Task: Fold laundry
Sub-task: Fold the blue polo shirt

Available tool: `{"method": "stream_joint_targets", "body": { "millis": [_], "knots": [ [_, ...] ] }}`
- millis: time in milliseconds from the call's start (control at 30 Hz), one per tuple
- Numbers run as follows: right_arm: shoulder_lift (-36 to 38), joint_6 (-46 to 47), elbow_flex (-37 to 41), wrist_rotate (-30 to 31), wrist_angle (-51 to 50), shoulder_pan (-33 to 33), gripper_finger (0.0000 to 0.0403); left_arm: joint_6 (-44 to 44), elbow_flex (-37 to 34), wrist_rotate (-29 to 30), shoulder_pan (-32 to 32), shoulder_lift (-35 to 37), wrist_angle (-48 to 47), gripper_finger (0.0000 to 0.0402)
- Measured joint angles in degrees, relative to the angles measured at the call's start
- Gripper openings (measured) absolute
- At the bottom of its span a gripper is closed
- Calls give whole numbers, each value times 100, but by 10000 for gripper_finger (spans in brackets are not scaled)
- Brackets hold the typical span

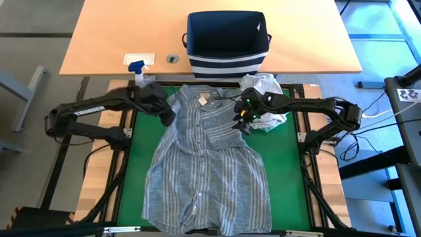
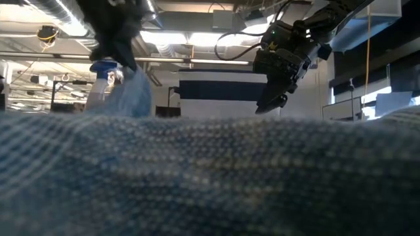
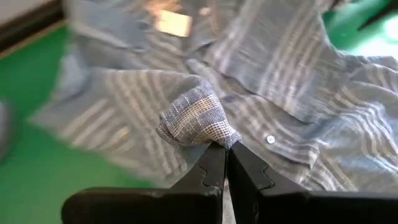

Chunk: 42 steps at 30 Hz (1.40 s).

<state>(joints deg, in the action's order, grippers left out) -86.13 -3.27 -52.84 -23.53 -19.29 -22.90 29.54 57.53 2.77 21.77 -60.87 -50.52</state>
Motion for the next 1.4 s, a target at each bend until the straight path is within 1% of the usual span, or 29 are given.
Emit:
{"method": "stream_joint_targets", "body": {
  "millis": [100, 200, 300, 400, 500, 567, 633, 733, 800, 867, 933, 1033, 1067, 1167, 1267, 1400],
  "knots": [
    [0, 1, 0, 0, -13, 0, 225, 224, -587, -85, -237, -266, 874, 5],
    [0, 26, 0, -2, -20, 0, 225, 307, -979, -274, -410, -650, 1380, 20],
    [0, 28, 0, -1, -20, 0, 225, 321, -1101, -467, -553, -1087, 1838, 51],
    [0, 50, 0, -2, -19, 0, 225, 216, -1030, -654, -632, -1352, 1952, 91],
    [0, 169, 0, -2, -6, 0, 225, -53, -763, -742, -614, -1371, 1792, 133],
    [0, 221, 0, -2, -4, 0, 225, -290, -461, -673, -542, -1309, 1340, 159],
    [0, 330, 0, 0, -1, 0, 225, -601, -56, -349, -502, -1244, 756, 180],
    [0, 576, 0, -2, 29, 0, 225, -912, 393, 396, -418, -1144, -100, 202],
    [0, 722, 0, 0, 109, 0, 225, -1105, 365, 635, -318, -1130, -350, 207],
    [0, 891, 0, 1, 243, 0, 225, -1262, 78, 544, -141, -1149, -348, 206],
    [0, 1023, 0, 50, 367, 0, 225, -1395, -374, 380, 40, -1197, -265, 203],
    [0, 1209, 0, 189, 462, 0, 225, -1512, -1063, 272, 321, -1306, 89, 197],
    [0, 1242, 0, 243, 477, 0, 225, -1522, -1249, 153, 393, -1351, 217, 195],
    [0, 1362, 0, 306, 477, 0, 225, -1815, -1704, -94, 467, -1460, 744, 190],
    [0, 1456, 0, 396, 480, 4, 225, -2095, -2001, 13, 457, -1506, 1371, 185],
    [0, 1631, 0, 402, 466, 4, 225, -2263, -2086, 277, 458, -1505, 1708, 178]
  ]
}}
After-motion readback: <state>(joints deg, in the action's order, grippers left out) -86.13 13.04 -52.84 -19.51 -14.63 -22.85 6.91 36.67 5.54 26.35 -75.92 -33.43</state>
